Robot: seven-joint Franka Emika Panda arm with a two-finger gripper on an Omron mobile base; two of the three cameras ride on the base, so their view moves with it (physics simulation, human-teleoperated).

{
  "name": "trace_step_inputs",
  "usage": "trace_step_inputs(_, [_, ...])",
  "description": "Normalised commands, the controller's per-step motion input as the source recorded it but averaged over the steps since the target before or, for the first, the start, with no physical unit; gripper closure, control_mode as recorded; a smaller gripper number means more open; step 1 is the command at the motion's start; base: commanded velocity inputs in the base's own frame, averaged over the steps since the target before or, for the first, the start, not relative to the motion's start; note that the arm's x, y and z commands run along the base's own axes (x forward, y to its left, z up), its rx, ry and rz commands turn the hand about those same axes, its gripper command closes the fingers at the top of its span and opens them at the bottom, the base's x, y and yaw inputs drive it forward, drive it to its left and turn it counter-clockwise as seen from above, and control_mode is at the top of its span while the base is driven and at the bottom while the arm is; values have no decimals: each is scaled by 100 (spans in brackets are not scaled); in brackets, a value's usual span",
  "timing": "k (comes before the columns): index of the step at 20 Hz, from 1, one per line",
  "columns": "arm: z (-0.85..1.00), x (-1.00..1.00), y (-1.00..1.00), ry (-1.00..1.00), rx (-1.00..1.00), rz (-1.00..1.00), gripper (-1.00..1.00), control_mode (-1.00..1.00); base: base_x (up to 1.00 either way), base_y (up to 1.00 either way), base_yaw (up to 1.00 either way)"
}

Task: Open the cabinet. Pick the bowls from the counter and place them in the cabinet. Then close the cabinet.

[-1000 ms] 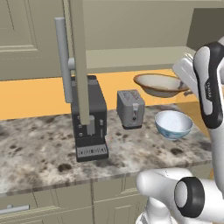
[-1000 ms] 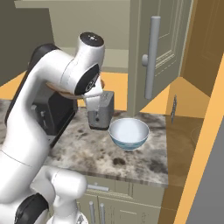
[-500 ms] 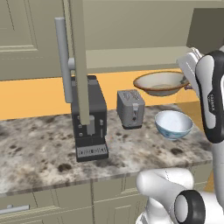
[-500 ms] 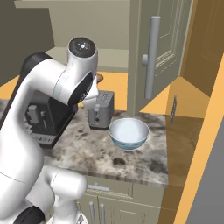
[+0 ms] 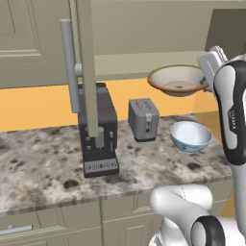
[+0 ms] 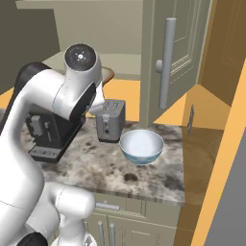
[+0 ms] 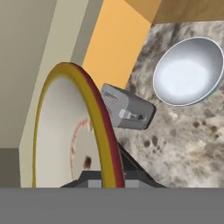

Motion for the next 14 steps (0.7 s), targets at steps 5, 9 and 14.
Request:
trace_step_inputs(5, [33, 0, 0, 0, 0, -6, 100, -100, 0, 0, 0])
trace_step_inputs(9, [36, 0, -7, 0, 0, -9, 100, -100, 0, 0, 0])
trace_step_inputs(14, [32, 2, -11, 0, 0, -9, 100, -100, 0, 0, 0])
